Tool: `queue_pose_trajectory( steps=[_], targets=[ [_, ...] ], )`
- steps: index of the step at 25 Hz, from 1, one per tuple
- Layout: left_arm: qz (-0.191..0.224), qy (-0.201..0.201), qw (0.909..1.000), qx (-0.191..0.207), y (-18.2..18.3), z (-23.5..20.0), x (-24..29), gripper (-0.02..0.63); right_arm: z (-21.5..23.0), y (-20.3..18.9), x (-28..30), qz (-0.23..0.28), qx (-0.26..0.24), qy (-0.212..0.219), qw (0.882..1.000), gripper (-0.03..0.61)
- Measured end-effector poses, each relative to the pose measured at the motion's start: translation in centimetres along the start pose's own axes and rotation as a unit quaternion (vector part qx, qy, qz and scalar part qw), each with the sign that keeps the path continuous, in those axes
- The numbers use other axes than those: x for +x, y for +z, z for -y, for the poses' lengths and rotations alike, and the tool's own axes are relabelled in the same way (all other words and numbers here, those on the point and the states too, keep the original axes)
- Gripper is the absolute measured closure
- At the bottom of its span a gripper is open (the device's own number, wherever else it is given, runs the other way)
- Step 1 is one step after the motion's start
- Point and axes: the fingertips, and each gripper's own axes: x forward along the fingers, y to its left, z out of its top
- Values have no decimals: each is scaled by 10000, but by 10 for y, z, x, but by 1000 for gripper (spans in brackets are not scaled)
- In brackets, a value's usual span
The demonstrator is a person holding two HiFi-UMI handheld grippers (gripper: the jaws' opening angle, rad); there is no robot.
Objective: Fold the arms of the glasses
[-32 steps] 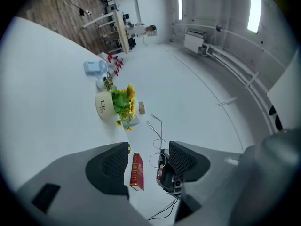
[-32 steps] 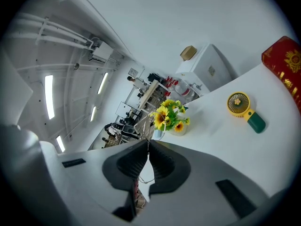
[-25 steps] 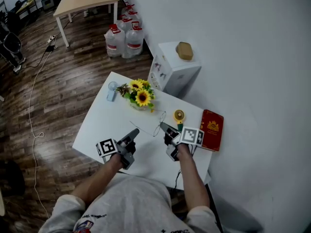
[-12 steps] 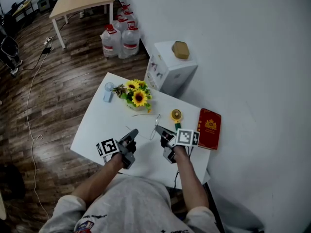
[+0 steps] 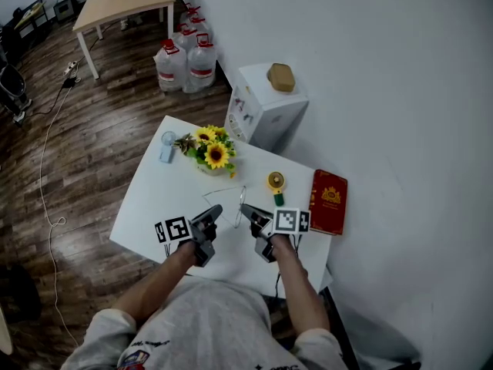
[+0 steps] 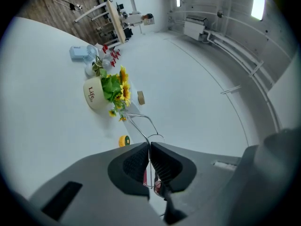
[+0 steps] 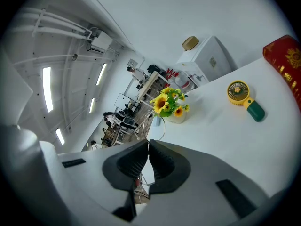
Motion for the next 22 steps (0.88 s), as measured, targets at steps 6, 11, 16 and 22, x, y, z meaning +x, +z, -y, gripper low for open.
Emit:
queue_pose_trajectory(
  steps=[6, 11, 16, 22],
  targets=[
    [-152, 42, 9998, 87, -4, 3, 8, 600, -5, -10, 3, -101, -40, 39, 9999, 563],
    [-398, 119, 9988, 246, -9, 3, 14, 600, -9, -20, 7, -242, -53, 99, 9996, 563],
    [-793, 233, 9955, 471, -16, 4, 20, 600, -17, -28, 11, -402, -154, 184, 9989, 563],
    [-964, 30, 9939, 539, -18, 9, 24, 551, -20, -34, 13, -457, -162, 238, 9985, 563]
  ],
)
